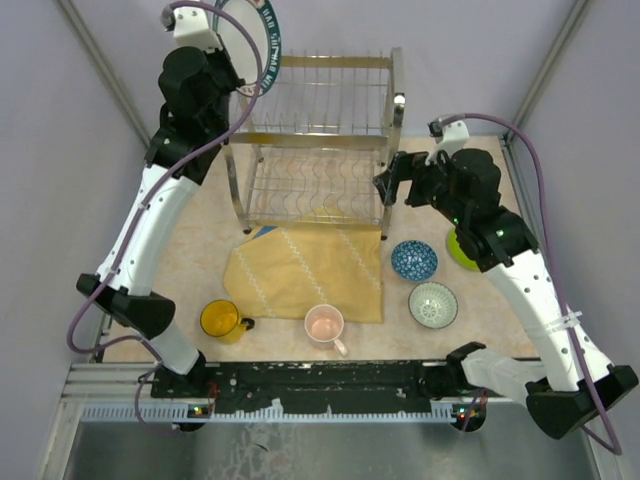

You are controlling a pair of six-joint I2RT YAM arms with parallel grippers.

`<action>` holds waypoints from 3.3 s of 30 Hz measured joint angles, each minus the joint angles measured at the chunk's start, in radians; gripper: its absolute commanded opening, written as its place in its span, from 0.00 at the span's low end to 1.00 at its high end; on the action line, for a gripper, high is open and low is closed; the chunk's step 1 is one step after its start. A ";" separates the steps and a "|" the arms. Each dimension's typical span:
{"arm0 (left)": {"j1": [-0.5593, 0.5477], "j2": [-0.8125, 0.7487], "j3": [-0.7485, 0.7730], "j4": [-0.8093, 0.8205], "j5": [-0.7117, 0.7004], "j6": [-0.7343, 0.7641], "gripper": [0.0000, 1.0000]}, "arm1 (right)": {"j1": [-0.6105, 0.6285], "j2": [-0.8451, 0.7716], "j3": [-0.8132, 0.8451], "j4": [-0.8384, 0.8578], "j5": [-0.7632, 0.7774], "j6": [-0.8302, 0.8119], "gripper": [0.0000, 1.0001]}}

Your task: Load the mixed dishes into the dish rack

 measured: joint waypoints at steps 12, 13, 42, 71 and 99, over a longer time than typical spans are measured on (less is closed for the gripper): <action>-0.091 0.110 0.051 0.066 -0.155 0.152 0.00 | 0.000 0.021 0.000 0.021 0.018 -0.023 1.00; -0.093 0.113 0.050 0.072 -0.165 0.165 0.00 | 0.000 0.021 0.000 0.021 0.018 -0.025 1.00; -0.099 0.079 -0.123 0.136 -0.241 0.224 0.00 | -0.024 0.021 -0.010 0.042 0.015 -0.026 1.00; -0.099 0.062 -0.095 0.072 -0.238 0.175 0.69 | -0.322 0.034 -0.155 0.018 -0.025 0.076 0.99; -0.037 0.111 0.198 -0.063 -0.031 0.099 0.84 | -0.808 0.237 -0.595 0.117 -0.129 0.450 0.90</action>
